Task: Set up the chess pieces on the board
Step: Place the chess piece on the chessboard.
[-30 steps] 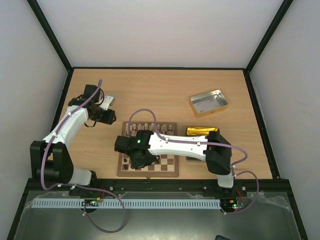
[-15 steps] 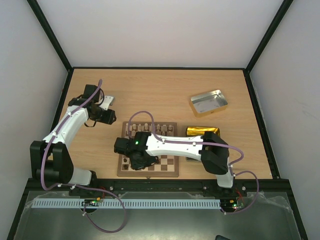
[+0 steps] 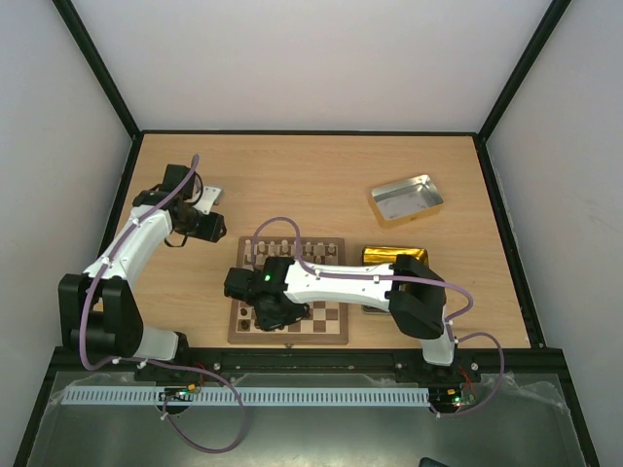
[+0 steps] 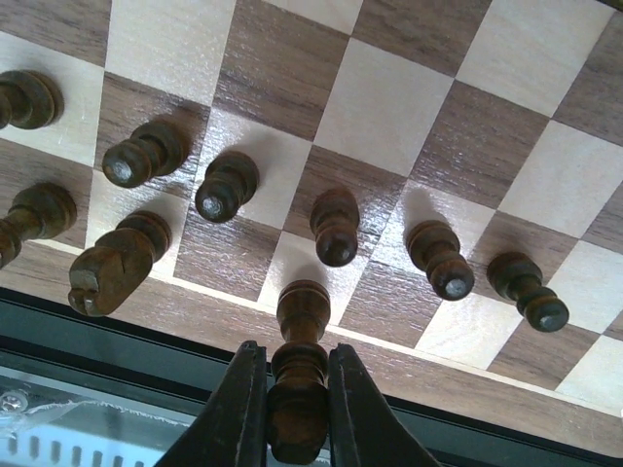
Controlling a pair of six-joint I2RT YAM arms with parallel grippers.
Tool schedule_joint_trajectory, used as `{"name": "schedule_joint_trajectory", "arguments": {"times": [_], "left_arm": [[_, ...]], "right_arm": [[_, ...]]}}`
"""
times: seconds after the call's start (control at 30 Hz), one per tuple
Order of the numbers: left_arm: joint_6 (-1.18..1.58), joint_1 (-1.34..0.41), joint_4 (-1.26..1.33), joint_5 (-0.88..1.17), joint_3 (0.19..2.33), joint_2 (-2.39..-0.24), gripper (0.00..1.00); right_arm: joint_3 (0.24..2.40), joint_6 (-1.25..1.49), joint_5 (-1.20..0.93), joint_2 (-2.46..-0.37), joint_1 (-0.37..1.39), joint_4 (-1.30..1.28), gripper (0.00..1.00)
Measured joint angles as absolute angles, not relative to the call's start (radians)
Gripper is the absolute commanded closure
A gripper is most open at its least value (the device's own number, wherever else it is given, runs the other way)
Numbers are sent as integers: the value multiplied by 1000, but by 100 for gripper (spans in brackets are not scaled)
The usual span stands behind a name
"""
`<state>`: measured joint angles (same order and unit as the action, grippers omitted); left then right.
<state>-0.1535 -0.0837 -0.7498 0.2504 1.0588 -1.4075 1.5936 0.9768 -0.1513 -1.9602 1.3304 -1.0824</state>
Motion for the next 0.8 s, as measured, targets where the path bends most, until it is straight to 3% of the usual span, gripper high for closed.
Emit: {"name": "schedule_joint_trajectory", "arguments": {"times": [0.8], "left_arm": [[-154,-84,-749,251,1059,-1424,51]], "right_arm": [[1565,968,-160,-1960,1315,-1060,98]]}}
